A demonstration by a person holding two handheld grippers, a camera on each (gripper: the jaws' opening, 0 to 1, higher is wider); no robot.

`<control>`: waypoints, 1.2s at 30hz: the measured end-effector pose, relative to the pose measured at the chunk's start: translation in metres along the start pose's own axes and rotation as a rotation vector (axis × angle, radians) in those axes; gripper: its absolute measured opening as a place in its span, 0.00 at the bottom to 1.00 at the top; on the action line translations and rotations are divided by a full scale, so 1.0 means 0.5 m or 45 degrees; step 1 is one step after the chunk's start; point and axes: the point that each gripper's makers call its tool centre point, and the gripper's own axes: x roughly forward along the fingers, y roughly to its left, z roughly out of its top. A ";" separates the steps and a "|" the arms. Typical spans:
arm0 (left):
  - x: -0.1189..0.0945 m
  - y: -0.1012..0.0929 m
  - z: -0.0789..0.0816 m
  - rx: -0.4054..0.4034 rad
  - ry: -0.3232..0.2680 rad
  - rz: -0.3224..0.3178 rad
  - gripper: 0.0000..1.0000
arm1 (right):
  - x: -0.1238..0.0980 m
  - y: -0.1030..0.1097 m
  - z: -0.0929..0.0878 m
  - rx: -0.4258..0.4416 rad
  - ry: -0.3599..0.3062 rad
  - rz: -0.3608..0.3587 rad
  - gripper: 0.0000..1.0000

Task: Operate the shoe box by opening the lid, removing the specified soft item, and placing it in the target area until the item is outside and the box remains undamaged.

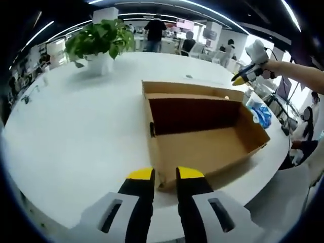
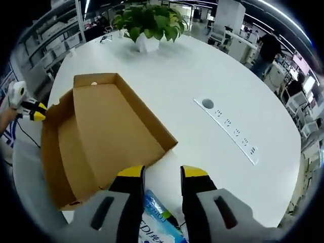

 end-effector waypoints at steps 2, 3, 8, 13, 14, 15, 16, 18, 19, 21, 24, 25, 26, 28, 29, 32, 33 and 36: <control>0.003 0.005 0.003 -0.017 -0.001 0.022 0.14 | 0.010 0.000 -0.001 0.022 0.003 -0.003 0.24; 0.004 0.007 0.005 -0.031 -0.003 0.030 0.13 | 0.014 0.001 -0.003 0.022 0.007 -0.002 0.24; 0.014 0.011 -0.004 -0.065 0.037 0.044 0.04 | 0.031 -0.002 -0.003 0.069 0.002 -0.027 0.24; 0.016 0.016 -0.002 -0.140 0.017 0.054 0.03 | 0.048 0.005 -0.012 0.104 0.018 -0.017 0.25; 0.015 0.015 -0.002 -0.138 0.016 0.057 0.03 | 0.052 0.005 -0.013 0.104 0.018 -0.020 0.25; 0.016 0.015 -0.002 -0.137 0.014 0.064 0.03 | 0.054 0.003 -0.013 0.105 0.016 -0.024 0.24; 0.016 0.014 -0.002 -0.138 0.011 0.074 0.02 | 0.057 0.002 -0.012 0.122 0.014 -0.024 0.24; 0.014 0.012 -0.003 -0.153 0.010 0.092 0.02 | 0.062 0.002 -0.011 0.173 0.011 -0.018 0.23; 0.014 0.012 -0.003 -0.162 0.009 0.100 0.02 | 0.065 0.001 -0.011 0.189 0.011 -0.017 0.23; 0.012 0.009 -0.003 -0.170 0.002 0.112 0.02 | 0.071 -0.003 -0.011 0.216 0.014 -0.025 0.22; 0.011 0.009 -0.003 -0.197 -0.005 0.121 0.01 | 0.082 -0.001 -0.008 0.270 0.011 -0.016 0.21; 0.011 0.008 -0.003 -0.196 -0.005 0.122 0.01 | 0.085 0.000 -0.008 0.284 0.011 -0.014 0.20; 0.011 0.008 -0.003 -0.192 -0.004 0.124 0.01 | 0.089 -0.001 -0.009 0.294 0.015 -0.016 0.20; 0.010 0.008 -0.002 -0.198 -0.003 0.127 0.01 | 0.098 0.000 -0.011 0.325 0.024 -0.016 0.19; 0.010 0.008 -0.002 -0.202 -0.002 0.127 0.01 | 0.103 0.001 -0.010 0.360 0.022 -0.015 0.18; 0.010 0.008 -0.002 -0.201 -0.002 0.128 0.01 | 0.112 0.004 -0.010 0.439 0.027 -0.005 0.15; 0.010 0.007 -0.003 -0.197 0.000 0.129 0.01 | 0.114 0.004 -0.010 0.447 0.029 -0.004 0.14; 0.010 0.008 -0.002 -0.184 0.008 0.134 0.01 | 0.119 0.002 -0.012 0.471 0.042 -0.026 0.09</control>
